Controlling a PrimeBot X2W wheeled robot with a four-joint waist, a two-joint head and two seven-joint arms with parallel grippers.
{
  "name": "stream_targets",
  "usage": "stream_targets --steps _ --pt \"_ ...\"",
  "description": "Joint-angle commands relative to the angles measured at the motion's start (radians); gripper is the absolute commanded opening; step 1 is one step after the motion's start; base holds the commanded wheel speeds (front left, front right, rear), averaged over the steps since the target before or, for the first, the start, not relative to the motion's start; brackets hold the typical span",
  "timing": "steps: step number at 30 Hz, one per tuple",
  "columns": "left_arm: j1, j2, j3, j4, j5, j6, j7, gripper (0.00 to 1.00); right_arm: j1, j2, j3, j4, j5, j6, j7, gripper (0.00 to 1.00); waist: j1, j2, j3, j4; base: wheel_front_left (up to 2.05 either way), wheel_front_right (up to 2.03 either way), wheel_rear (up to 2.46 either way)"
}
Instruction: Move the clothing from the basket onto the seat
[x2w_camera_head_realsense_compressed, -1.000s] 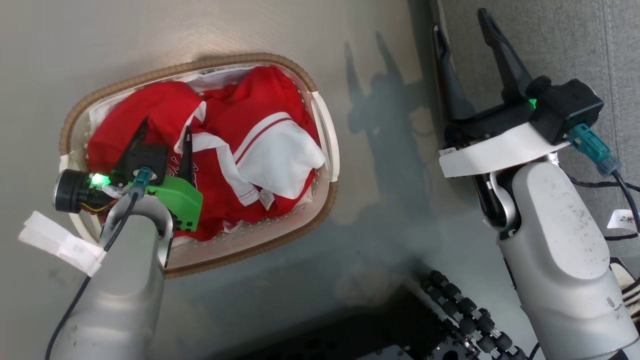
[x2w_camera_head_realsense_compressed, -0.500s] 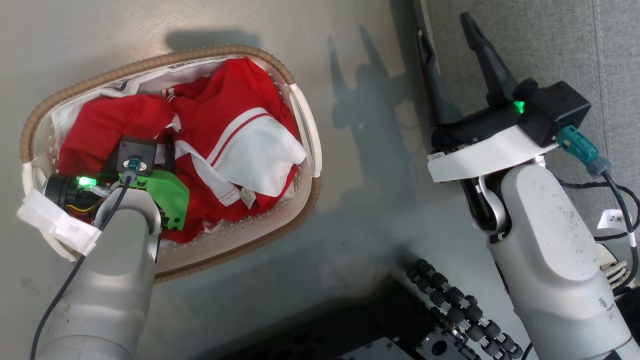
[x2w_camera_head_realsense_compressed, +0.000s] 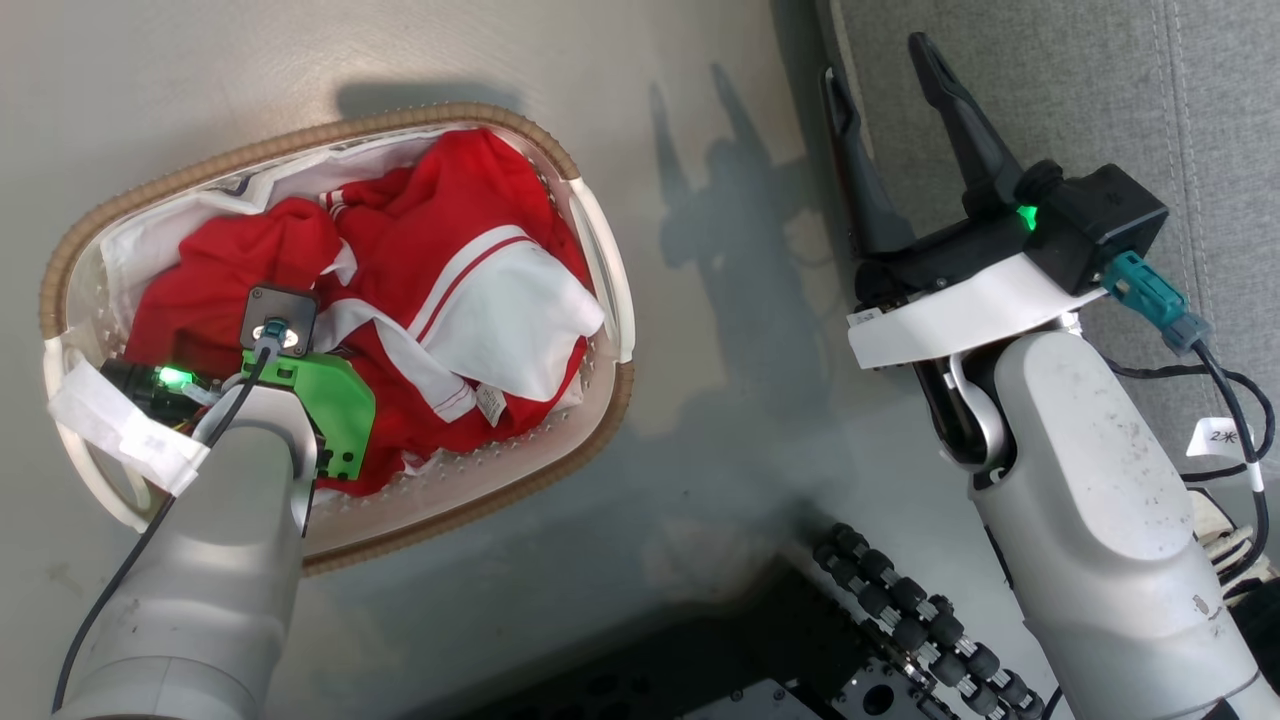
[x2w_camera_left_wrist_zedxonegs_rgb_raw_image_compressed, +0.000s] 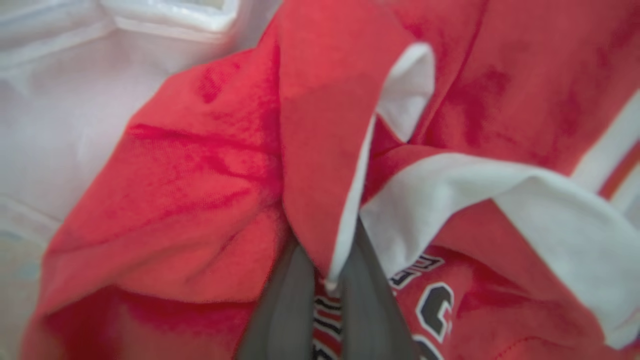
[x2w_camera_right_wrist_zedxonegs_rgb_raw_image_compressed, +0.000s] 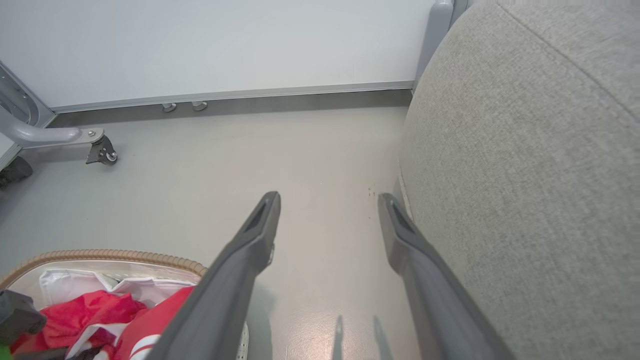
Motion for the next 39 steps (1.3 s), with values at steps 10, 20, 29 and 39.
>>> stream_targets --steps 10,20,29,39 --pt "0.046 -0.034 -0.030 -0.016 -0.007 -0.011 -0.033 0.00 0.031 -0.003 0.006 0.027 0.007 0.000 -0.004 1.00 0.0000 0.0000 -0.120 0.022 0.00 0.00 0.00" --pt "0.240 -0.052 -0.040 -0.317 -0.050 -0.007 -0.035 0.00 0.126 -0.003 0.004 0.071 -0.016 0.000 -0.003 1.00 0.0000 0.0000 -0.334 0.097 0.00 0.00 0.00" --pt "0.401 -0.057 -0.036 -0.519 -0.074 -0.022 -0.035 0.00 0.216 -0.004 -0.015 0.103 -0.029 0.000 -0.003 1.00 0.0000 0.0000 -0.498 0.172 0.00 0.00 0.00" --pt "0.497 -0.076 -0.010 -0.716 -0.107 -0.042 -0.035 0.00 0.304 -0.013 -0.042 0.132 -0.035 0.000 -0.003 1.00 0.0000 0.0000 -0.629 0.234 0.00 0.00 0.00"
